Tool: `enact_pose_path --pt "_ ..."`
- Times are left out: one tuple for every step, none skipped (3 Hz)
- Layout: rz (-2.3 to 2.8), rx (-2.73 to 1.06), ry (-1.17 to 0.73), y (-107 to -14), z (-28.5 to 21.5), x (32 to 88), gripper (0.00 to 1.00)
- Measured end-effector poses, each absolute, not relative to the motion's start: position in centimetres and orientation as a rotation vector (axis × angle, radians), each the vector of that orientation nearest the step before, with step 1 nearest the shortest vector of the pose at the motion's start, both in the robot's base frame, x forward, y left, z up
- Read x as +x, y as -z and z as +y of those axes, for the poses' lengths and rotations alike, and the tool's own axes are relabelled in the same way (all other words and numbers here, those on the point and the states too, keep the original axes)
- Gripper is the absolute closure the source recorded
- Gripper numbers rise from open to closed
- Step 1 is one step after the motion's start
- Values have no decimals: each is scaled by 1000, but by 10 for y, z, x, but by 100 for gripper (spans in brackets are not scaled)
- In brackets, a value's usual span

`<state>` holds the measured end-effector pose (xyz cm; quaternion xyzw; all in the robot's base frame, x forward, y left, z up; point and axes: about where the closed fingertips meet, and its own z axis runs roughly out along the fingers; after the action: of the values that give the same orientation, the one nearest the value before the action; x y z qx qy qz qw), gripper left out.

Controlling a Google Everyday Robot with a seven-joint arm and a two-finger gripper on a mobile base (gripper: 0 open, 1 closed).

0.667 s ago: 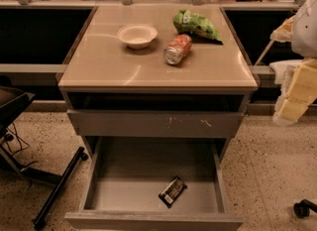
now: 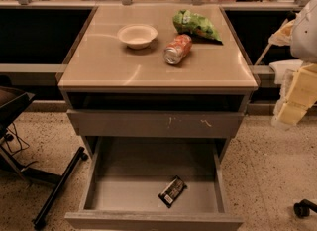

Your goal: Pick rxbar chocolate from middle drawer and place on counter

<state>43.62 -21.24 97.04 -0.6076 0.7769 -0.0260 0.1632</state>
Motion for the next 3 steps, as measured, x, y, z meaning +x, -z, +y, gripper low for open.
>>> enact_pose_path --pt "2130 -1758 -29 -944 -201 423 0" --pt "2001 -1735 -171 -900 -175 400 0" --pt "1916 -1677 -322 -850 -119 385 0"
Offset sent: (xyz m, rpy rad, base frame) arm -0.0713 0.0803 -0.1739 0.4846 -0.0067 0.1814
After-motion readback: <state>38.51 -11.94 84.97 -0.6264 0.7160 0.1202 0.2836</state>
